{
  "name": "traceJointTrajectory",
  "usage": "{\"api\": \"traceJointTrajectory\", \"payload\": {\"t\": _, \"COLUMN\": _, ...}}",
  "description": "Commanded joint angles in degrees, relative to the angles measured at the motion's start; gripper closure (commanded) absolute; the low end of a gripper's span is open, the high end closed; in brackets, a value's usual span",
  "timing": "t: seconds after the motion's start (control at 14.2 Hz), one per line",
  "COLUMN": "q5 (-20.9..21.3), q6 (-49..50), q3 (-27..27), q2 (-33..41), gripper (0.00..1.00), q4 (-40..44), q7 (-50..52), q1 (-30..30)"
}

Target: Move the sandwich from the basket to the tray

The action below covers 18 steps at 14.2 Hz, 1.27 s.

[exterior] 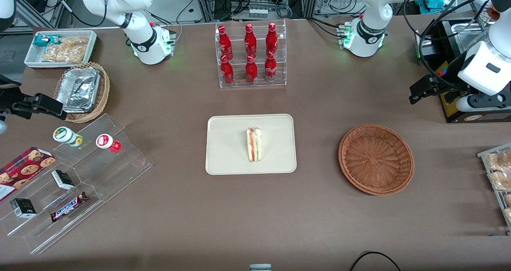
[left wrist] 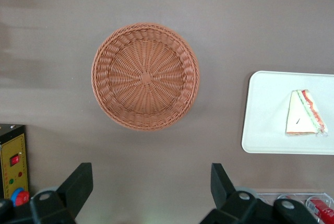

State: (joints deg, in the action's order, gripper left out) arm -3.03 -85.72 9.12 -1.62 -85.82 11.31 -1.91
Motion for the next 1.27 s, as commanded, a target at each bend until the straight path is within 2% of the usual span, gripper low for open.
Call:
{"api": "traceJointTrajectory", "payload": {"t": 0.0, "q5": 1.35, "q6": 3.71, "q3": 0.02, "q2": 1.79, "gripper": 0.00, "q4": -0.22, "q7": -0.15, "q1": -0.21}}
{"api": "traceJointTrajectory", "payload": {"t": 0.14, "q5": 5.12, "q6": 6.16, "q3": 0.11, "q2": 2.15, "gripper": 0.00, "q4": -0.31, "q7": 0.03, "q1": -0.12}}
{"api": "traceJointTrajectory", "payload": {"t": 0.21, "q5": 5.57, "q6": 6.52, "q3": 0.11, "q2": 2.32, "gripper": 0.00, "q4": -0.22, "q7": -0.06, "q1": -0.20}}
{"api": "traceJointTrajectory", "payload": {"t": 1.2, "q5": 5.58, "q6": 5.91, "q3": -0.07, "q2": 1.80, "gripper": 0.00, "q4": 0.39, "q7": -0.15, "q1": -0.47}}
